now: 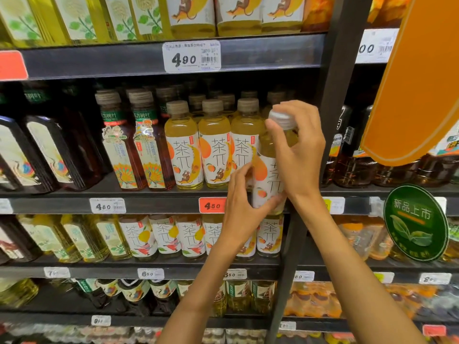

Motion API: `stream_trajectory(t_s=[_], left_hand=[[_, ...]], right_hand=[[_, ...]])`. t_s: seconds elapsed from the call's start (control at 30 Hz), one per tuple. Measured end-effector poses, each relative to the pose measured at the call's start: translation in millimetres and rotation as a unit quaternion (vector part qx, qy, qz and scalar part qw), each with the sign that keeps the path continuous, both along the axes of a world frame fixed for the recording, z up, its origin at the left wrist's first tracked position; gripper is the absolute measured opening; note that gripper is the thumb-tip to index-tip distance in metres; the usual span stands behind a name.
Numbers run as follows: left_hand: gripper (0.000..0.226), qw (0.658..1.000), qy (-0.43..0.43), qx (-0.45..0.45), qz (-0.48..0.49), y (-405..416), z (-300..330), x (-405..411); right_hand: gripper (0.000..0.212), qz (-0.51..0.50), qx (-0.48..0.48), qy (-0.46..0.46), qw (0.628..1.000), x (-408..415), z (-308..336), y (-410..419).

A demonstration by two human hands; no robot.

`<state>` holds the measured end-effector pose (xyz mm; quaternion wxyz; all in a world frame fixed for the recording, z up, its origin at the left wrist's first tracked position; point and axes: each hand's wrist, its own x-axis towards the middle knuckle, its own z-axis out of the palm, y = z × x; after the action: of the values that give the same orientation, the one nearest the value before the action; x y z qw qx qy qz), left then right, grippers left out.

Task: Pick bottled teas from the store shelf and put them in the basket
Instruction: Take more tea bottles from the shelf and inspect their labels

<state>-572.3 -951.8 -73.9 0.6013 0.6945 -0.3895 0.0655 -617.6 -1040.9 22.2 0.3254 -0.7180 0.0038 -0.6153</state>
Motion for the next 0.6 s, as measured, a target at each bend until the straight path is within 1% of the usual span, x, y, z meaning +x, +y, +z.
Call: stream_trajectory(t_s=[0.07,0.13,0.2,0.3,0.33,0.43,0.47,0.53,0.6], left_hand=[[0.081,0.999,0.037,0.001,-0.019,7,3,-7],[0.077,0.996,0.073,-0.01,-0.041,18,6,-15],[0.07,0.991,0.108,-0.035,-0.071,31,5,-24],[0.064,0.979,0.149,-0.062,-0.124,49,6,-39],[0.061,0.975,0.159,-0.062,-0.14,54,8,-43],[0.046,0.966,0.195,-0.05,-0.163,67,11,-52],[0.042,0.963,0.207,-0.045,-0.168,71,10,-55],[0.043,0.951,0.251,-0.036,-0.175,77,7,-58],[0.058,0.933,0.313,-0.009,-0.177,82,5,-56]], right_hand=[[0.017,0.074,0.083,0.013,0.994,-8,0,4],[0.018,0.149,0.147,0.034,0.977,-14,1,8],[0.024,0.21,0.182,0.062,0.959,-19,1,9],[0.028,0.275,0.197,0.118,0.934,-22,-2,6],[0.027,0.312,0.212,0.14,0.916,-23,-4,6],[0.025,0.438,0.274,0.178,0.837,-22,-7,7],[0.025,0.454,0.288,0.178,0.824,-22,-7,9],[0.023,0.457,0.304,0.168,0.819,-21,-9,14],[0.02,0.449,0.314,0.156,0.822,-20,-12,20]])
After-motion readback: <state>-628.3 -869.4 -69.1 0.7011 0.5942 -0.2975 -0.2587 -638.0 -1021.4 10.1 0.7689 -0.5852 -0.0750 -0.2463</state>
